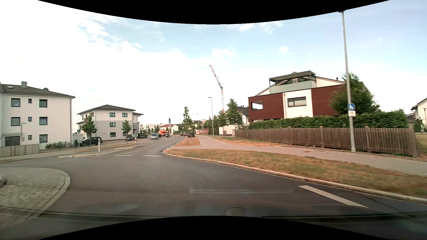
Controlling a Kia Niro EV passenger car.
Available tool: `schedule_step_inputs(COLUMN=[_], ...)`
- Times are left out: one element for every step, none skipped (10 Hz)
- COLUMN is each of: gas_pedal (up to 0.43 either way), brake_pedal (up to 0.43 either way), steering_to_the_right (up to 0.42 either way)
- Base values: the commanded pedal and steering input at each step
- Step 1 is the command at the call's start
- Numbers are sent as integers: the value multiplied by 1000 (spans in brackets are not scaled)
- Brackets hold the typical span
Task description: Follow the waypoints while adhering to traffic rules and regulations
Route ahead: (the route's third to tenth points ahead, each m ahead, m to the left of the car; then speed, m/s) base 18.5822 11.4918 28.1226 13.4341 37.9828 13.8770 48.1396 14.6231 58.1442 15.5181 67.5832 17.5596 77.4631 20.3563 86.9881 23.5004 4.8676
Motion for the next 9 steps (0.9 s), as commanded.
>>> schedule_step_inputs(gas_pedal=[87,87,87,87,87,87,87,87,87], brake_pedal=[0,0,0,0,0,0,0,0,0], steering_to_the_right=[-354,-348,-348,-348,-348,-345,-334,-319,-293])
